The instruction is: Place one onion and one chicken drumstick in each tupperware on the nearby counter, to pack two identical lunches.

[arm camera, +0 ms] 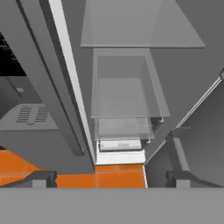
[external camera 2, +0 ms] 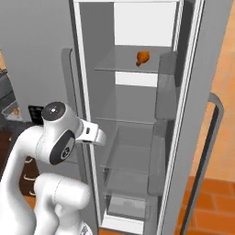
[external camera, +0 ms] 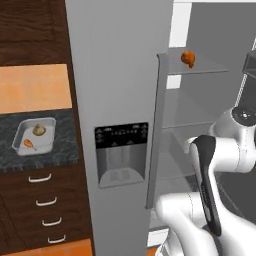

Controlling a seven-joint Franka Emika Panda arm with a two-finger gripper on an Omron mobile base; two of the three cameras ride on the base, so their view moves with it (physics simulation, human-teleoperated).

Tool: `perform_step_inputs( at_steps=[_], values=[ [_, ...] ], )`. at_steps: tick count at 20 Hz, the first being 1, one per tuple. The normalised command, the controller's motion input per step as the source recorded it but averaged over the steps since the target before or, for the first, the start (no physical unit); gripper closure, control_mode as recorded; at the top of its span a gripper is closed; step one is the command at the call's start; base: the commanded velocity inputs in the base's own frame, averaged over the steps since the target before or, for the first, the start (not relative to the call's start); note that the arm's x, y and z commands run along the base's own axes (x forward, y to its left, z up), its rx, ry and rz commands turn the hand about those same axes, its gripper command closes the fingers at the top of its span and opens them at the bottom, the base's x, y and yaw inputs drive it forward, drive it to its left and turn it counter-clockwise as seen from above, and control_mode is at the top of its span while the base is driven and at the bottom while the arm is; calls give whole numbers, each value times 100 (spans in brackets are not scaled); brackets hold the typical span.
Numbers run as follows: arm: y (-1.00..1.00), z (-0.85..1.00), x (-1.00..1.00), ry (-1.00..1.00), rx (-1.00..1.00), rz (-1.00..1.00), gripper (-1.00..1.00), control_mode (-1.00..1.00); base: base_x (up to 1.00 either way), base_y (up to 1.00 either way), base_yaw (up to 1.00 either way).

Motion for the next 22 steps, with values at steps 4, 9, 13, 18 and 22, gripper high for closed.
perform_step_inputs(
  at_steps=[4,9,13,18,22],
  values=[
    [0,0,0,0,0,0,-100,100,8,-53,0],
    [0,0,0,0,0,0,-100,100,33,-18,0],
    [0,0,0,0,0,0,-100,100,37,-33,0],
    [0,0,0,0,0,0,-100,100,24,-37,0],
    [0,0,35,0,0,0,-100,-100,9,0,0]
  ],
)
